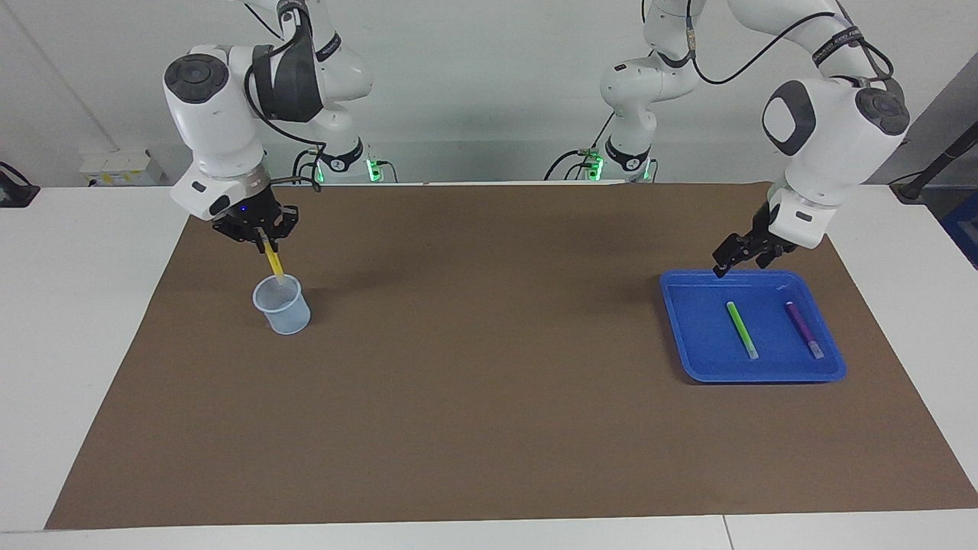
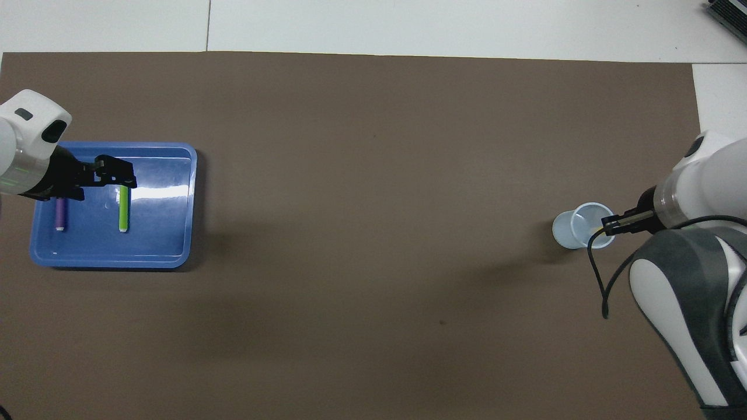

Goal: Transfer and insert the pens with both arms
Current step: 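Insert the yellow pen into the cup while the left gripper reaches green pen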

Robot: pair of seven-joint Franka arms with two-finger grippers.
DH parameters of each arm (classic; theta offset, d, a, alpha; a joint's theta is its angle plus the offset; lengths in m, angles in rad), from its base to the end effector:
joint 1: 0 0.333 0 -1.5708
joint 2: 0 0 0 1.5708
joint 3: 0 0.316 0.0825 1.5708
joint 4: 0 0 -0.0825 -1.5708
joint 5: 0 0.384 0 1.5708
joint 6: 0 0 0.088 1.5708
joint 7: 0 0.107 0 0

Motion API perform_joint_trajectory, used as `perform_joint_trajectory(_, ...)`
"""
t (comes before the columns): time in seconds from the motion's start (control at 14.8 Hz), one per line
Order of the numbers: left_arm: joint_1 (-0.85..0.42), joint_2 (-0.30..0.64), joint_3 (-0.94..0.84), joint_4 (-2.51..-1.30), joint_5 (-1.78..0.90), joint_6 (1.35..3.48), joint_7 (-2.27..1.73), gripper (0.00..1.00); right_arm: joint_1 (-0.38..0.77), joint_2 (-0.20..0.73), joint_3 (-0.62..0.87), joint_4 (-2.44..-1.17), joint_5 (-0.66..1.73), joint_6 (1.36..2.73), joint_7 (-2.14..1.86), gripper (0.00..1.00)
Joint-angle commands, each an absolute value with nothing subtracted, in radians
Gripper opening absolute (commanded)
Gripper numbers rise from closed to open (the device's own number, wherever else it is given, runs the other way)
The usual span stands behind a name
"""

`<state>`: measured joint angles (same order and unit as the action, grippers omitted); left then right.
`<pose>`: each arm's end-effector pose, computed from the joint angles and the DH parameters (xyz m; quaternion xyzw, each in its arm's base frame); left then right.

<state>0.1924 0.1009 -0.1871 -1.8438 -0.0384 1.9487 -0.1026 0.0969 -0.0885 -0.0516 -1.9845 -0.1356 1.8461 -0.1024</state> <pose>0.5897 0.0037 0.4701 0.9977 0.0614 0.0015 0.0273 0.5273 0.0126 0.4999 0.9933 0.0937 -0.0267 0.0617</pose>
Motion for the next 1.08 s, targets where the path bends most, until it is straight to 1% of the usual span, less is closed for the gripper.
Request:
perform_joint_trajectory(0.0, 0.202, 0.161, -0.196, -1.856, 0.026, 2.045, -0.017, 1.0, 0.074, -0.117, -0.041, -2.048, -0.16, 1.908, -0.126, 0.0)
perform_joint_trajectory(0.2, 0.202, 0.251, -0.198, -1.847, 0.113, 2.123, 0.008, 1.0, 0.071, -0.104, -0.041, -2.057, -0.167, 1.936, -0.126, 0.0)
perform_joint_trajectory(0.47, 0.247, 0.327, -0.198, -1.832, 0.129, 2.161, 0.133, 1.0, 0.058, -0.092, -0.041, -2.097, -0.176, 1.999, -0.126, 0.0)
perform_joint_trajectory(0.61, 0.303, 0.33, -0.199, -1.865, 0.127, 2.192, 0.135, 1.0, 0.054, -0.072, -0.041, -2.114, -0.181, 2.042, -0.124, 0.0)
perform_joint_trajectory(0.75, 0.308, 0.339, -0.198, -1.859, 0.126, 2.21, 0.135, 1.0, 0.052, -0.043, -0.041, -2.118, -0.181, 2.074, -0.124, 0.0)
perform_joint_trajectory(0.88, 0.31, 0.374, -0.198, -1.865, 0.124, 2.264, 0.132, 1.0, 0.038, -0.012, -0.041, -2.12, -0.192, 2.111, -0.124, 0.0)
perform_joint_trajectory(1.02, 0.305, 0.383, -0.198, -1.871, 0.123, 2.278, 0.127, 1.0, 0.034, -0.003, -0.041, -2.12, -0.192, 2.117, -0.124, 0.0)
